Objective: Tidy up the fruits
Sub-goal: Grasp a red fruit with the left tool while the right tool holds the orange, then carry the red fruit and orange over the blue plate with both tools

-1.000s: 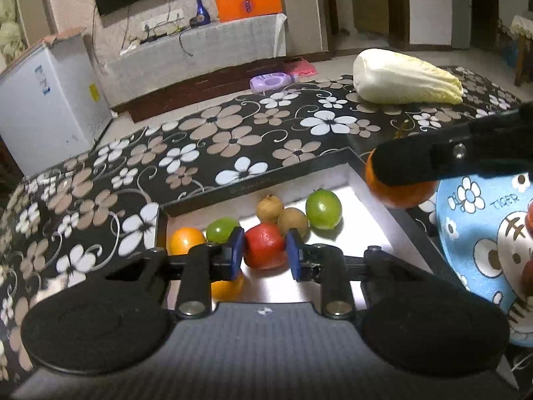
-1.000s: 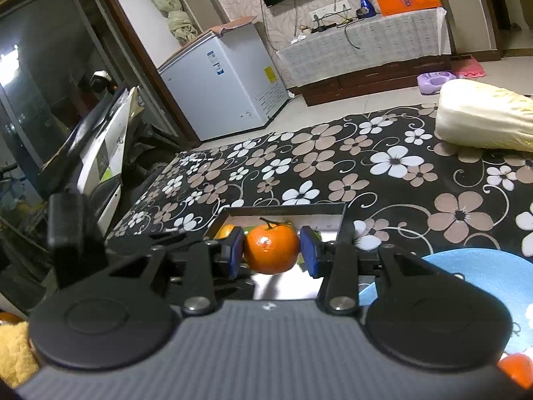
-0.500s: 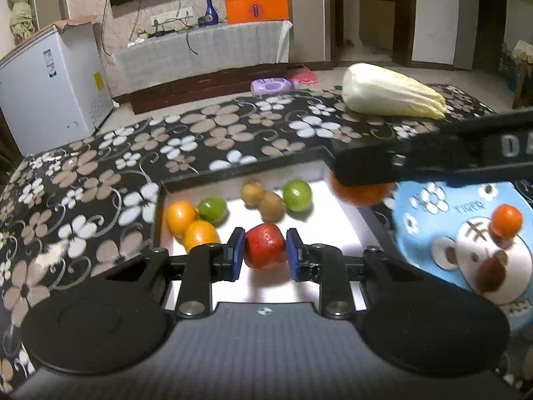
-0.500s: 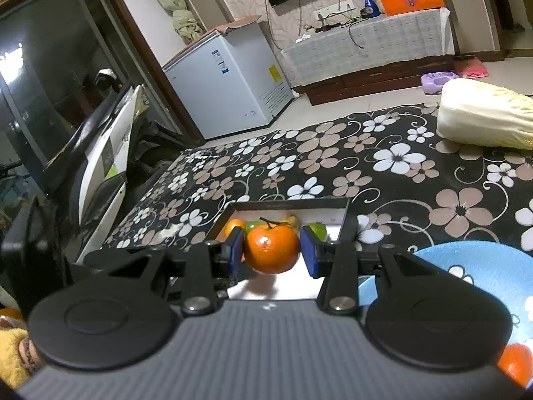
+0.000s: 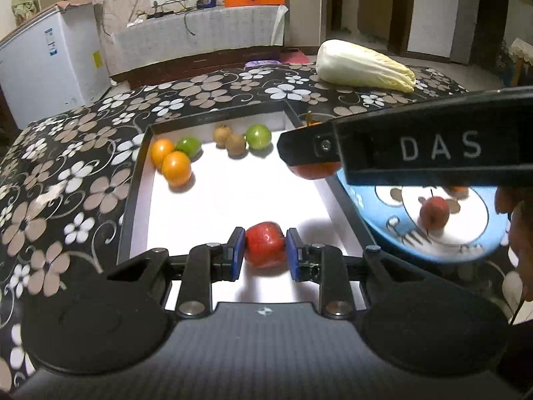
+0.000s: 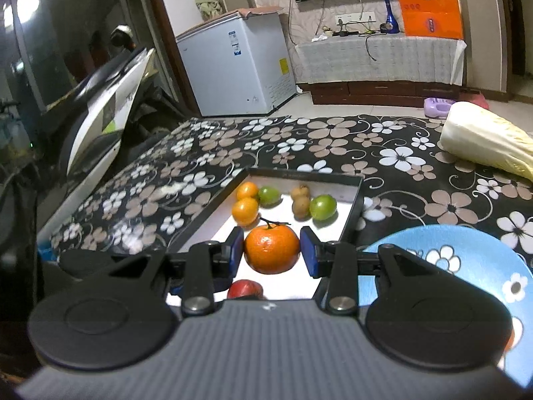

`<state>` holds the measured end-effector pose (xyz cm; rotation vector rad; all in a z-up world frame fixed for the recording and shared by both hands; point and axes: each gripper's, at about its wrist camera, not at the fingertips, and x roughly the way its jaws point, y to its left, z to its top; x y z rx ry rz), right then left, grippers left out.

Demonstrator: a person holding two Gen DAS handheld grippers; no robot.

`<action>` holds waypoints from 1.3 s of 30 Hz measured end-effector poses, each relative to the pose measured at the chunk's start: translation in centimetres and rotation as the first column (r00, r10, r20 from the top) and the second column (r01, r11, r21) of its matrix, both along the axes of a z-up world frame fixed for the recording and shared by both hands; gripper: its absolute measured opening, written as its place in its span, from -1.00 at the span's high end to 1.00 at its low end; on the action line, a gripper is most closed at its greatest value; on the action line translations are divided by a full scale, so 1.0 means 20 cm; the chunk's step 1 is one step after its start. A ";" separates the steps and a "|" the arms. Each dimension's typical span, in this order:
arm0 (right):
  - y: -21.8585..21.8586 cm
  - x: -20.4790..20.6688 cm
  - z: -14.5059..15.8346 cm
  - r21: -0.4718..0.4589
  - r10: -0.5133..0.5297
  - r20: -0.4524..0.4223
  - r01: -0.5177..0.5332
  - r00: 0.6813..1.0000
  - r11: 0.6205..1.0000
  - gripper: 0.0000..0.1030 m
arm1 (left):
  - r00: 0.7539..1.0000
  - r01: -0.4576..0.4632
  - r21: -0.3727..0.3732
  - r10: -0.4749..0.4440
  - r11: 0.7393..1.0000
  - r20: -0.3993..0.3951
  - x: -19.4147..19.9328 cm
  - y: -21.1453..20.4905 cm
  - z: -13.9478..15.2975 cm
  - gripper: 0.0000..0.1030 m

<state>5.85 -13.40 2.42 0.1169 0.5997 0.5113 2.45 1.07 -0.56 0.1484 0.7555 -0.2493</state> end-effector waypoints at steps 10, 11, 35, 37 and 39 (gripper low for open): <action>-0.01 -0.19 0.01 -0.033 -0.019 0.014 0.019 1.000 0.999 0.23 | 0.998 -0.029 -0.023 0.027 0.999 -0.061 0.02 0.05 -0.06 0.29; -0.02 -0.20 0.01 -0.031 -0.021 0.016 0.022 1.000 0.999 0.23 | 0.998 -0.031 -0.023 0.029 0.999 -0.059 0.03 0.05 -0.06 0.29; -0.05 -0.22 0.02 -0.044 0.004 0.039 -0.002 0.999 0.999 0.23 | 0.998 -0.065 0.018 0.065 0.998 0.000 0.03 -0.02 0.05 0.29; -0.06 -0.22 0.02 -0.037 0.000 0.040 0.002 0.999 0.999 0.23 | 0.998 -0.060 0.017 0.060 0.998 0.006 0.03 -0.03 0.07 0.29; -0.07 -0.22 0.03 -0.034 -0.002 0.044 0.003 0.999 0.999 0.23 | 0.998 -0.056 0.011 0.056 0.998 0.015 0.03 -0.04 0.08 0.29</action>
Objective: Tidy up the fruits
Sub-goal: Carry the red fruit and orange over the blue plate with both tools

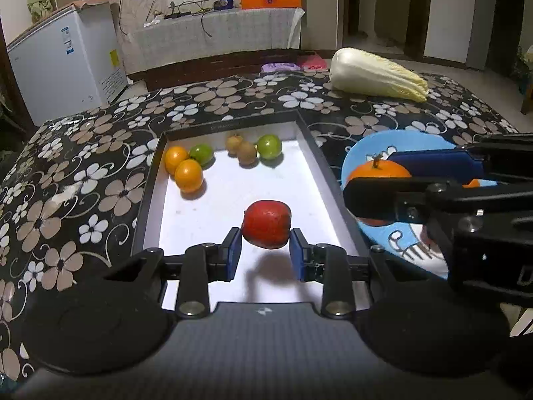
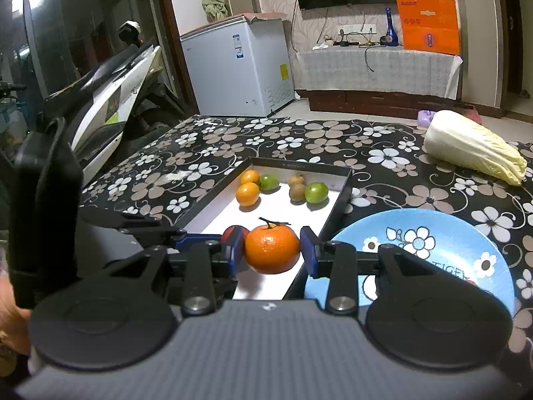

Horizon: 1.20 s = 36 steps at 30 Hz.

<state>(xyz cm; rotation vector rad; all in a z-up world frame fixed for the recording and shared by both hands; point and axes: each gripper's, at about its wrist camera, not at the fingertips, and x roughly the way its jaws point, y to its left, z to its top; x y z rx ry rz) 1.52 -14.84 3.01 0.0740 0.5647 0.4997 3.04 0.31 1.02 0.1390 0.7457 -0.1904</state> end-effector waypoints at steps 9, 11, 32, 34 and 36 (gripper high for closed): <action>-0.07 -0.01 0.03 0.014 -0.021 0.019 0.020 1.000 1.000 0.22 | 1.000 0.021 -0.026 -0.020 0.999 0.019 0.00 -0.04 0.04 0.29; -0.09 -0.01 0.03 0.018 -0.032 0.021 0.031 0.999 0.999 0.22 | 0.999 0.026 -0.030 -0.026 0.999 0.027 0.00 -0.05 0.05 0.29; -0.29 -0.02 0.02 0.012 -0.125 0.013 0.125 0.992 0.992 0.22 | 0.995 0.096 -0.061 -0.094 0.994 0.036 -0.02 -0.22 0.06 0.29; -0.30 -0.03 0.01 0.011 -0.132 0.013 0.132 0.991 0.991 0.22 | 0.994 0.102 -0.065 -0.100 0.993 0.038 -0.02 -0.24 0.06 0.29; -0.32 -0.03 0.01 0.010 -0.139 0.012 0.139 0.990 0.990 0.22 | 0.994 0.109 -0.071 -0.107 0.991 0.039 -0.03 -0.25 0.06 0.29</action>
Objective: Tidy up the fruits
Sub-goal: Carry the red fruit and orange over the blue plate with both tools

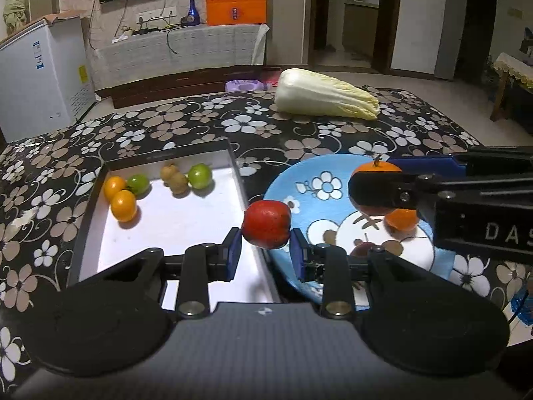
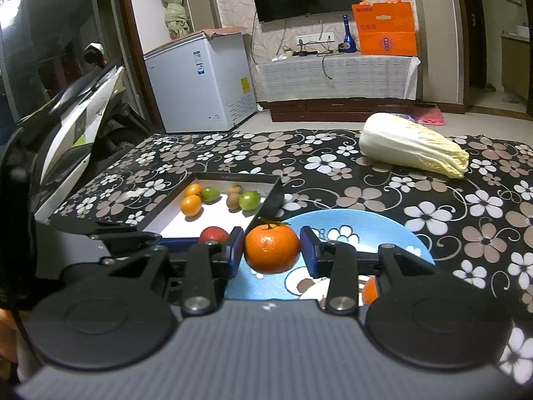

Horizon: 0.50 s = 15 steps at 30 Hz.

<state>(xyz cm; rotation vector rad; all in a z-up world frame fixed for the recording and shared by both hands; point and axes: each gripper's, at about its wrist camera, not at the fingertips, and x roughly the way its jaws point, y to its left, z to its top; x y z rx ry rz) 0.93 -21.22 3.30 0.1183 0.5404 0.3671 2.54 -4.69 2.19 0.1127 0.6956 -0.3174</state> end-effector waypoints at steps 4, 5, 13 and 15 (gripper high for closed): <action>-0.03 0.00 0.00 0.000 -0.015 -0.001 0.015 1.000 1.000 0.22 | 1.000 0.011 -0.009 -0.011 1.000 0.001 0.00 -0.02 0.00 0.29; -0.04 0.00 0.00 -0.001 -0.020 -0.001 0.020 1.000 1.000 0.22 | 1.000 0.012 -0.010 -0.012 1.000 0.001 0.00 -0.03 0.00 0.29; -0.11 -0.01 -0.02 -0.013 -0.056 -0.009 0.056 0.998 0.998 0.22 | 0.999 0.037 -0.017 -0.037 0.999 -0.005 0.00 -0.08 -0.01 0.29; -0.12 -0.01 -0.03 -0.018 -0.065 -0.014 0.065 0.998 0.998 0.22 | 0.999 0.044 -0.019 -0.044 0.999 -0.007 0.00 -0.10 -0.02 0.29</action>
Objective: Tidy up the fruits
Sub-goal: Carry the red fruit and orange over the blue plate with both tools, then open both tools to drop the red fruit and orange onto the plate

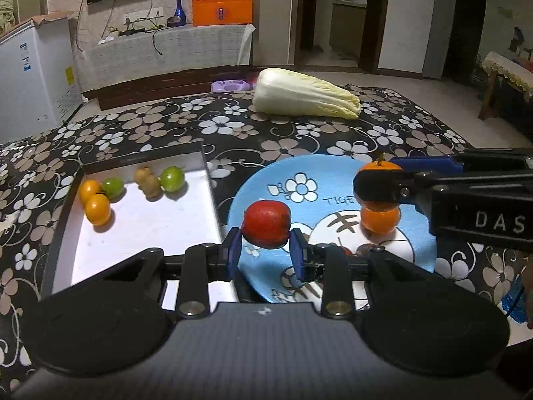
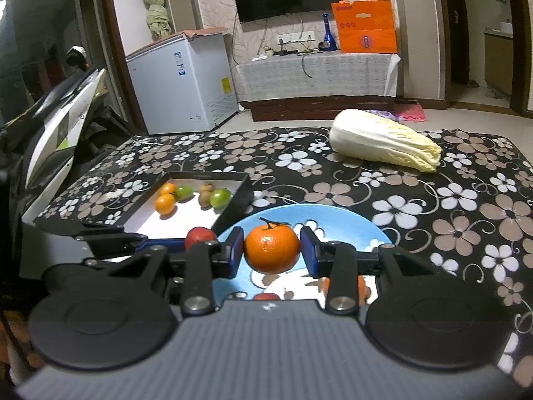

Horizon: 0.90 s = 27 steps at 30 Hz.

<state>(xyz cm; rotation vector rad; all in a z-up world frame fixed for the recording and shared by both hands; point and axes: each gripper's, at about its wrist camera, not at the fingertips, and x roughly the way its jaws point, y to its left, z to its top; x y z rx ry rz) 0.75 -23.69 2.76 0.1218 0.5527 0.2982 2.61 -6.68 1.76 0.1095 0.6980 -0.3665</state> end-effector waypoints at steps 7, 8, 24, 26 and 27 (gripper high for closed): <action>-0.05 -0.01 -0.02 -0.026 -0.033 -0.016 0.032 0.999 0.999 0.22 | 1.000 0.019 0.000 -0.019 1.000 -0.005 0.03 -0.09 -0.03 0.29; -0.06 0.00 -0.03 -0.027 -0.037 -0.017 0.037 0.999 0.999 0.22 | 1.000 0.021 0.002 -0.021 1.000 -0.004 0.04 -0.11 -0.04 0.29; -0.11 0.23 -0.12 -0.048 -0.073 -0.084 0.069 0.994 0.996 0.22 | 0.998 0.012 0.008 -0.012 1.000 -0.062 0.20 -0.24 -0.14 0.29; -0.11 0.24 -0.13 -0.051 -0.074 -0.088 0.070 0.993 0.996 0.22 | 0.997 0.014 0.004 -0.013 1.000 -0.071 0.21 -0.26 -0.15 0.29; -0.11 0.25 -0.14 -0.054 -0.074 -0.091 0.070 0.993 0.996 0.22 | 0.997 0.013 0.003 -0.013 1.000 -0.075 0.21 -0.26 -0.15 0.29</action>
